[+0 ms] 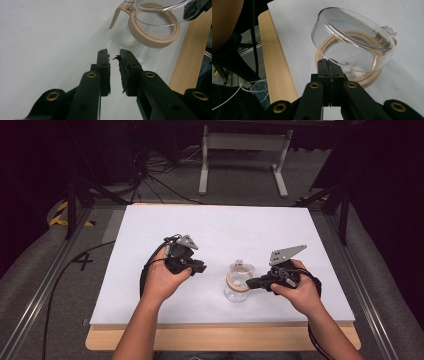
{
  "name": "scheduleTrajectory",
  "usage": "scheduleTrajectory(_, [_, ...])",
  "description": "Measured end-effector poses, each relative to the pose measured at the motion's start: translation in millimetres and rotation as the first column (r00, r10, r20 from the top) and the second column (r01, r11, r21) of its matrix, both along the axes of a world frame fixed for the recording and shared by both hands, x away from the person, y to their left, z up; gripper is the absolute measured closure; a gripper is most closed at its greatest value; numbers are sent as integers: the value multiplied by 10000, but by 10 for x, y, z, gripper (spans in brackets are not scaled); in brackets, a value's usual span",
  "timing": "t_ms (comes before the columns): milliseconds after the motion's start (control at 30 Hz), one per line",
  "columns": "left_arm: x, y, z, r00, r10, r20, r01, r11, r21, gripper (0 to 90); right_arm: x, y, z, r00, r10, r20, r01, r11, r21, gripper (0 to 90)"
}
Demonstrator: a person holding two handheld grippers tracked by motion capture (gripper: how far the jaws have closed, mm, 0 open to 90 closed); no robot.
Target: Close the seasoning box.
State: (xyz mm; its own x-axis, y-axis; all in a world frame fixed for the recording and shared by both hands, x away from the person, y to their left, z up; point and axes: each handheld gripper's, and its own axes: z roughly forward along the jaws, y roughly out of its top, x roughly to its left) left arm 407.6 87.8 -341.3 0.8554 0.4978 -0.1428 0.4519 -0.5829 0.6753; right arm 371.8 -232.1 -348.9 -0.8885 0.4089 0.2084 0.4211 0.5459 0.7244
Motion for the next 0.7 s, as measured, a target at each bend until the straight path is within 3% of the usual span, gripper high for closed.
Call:
scheduleTrajectory(300, [20,11,-62,9991,-91,-404,93,9999,62,773,-7,10,-37,9987,220,-454,-235,9992,-330,900])
scheduleTrajectory(400, [30,11,-77,9984,-113,-557,131,9994,326,773,-6,10,-49,9982,275,-529,-297,9987,-407,900])
scheduleTrajectory(700, [38,4,-89,9977,-230,-644,256,9989,395,769,-11,14,-72,9964,358,-764,-407,9972,-634,900])
